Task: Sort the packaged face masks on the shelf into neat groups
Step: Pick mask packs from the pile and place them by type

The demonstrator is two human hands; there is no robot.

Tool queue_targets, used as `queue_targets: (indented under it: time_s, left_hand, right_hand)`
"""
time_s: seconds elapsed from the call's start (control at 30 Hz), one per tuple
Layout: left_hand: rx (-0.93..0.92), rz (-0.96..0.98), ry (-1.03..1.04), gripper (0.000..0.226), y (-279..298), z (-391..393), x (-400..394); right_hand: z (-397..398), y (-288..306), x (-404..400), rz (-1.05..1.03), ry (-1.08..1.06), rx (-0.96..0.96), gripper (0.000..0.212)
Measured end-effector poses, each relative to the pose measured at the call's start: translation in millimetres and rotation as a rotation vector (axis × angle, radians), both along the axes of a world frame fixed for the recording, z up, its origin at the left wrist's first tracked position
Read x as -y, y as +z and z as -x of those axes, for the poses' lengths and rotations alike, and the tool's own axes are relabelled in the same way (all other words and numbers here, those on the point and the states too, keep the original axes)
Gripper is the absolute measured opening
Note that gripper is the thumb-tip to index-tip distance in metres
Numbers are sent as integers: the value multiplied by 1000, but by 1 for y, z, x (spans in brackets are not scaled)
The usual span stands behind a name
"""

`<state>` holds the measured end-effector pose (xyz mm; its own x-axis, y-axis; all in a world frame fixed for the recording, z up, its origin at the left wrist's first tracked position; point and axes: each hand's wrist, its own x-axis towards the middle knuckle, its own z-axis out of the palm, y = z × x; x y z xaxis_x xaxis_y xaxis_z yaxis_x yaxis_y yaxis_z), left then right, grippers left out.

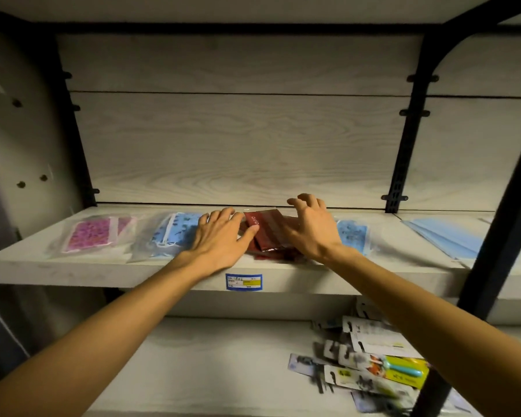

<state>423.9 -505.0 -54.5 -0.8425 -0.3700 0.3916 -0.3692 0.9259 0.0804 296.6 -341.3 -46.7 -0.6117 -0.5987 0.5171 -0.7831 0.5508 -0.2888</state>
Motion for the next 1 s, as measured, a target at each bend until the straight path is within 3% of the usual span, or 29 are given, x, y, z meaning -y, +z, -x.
queue_targets:
  time_s: [0.2,0.37,0.6,0.7,1.0]
  left_hand:
    - [-13,33,-41,62,4,2,-64]
    - [-40,87,-105,44,8,11,-153]
    - [-52,50,-275,36,-1,42,-309]
    - [-29,100,-389,32,3,63,-369]
    - [52,246,-523,53,16,151,-479]
  right_hand:
    - [-3,2,-81,-181,51,-194,58]
    - [-5,-2,-188,-201,121,-304,48]
    - [-9,-7,-353,-183,105,-242,28]
    - [5,-8,-417,-175,14,-212,32]
    - [68,-20,-554,-7,-231,-168,36]
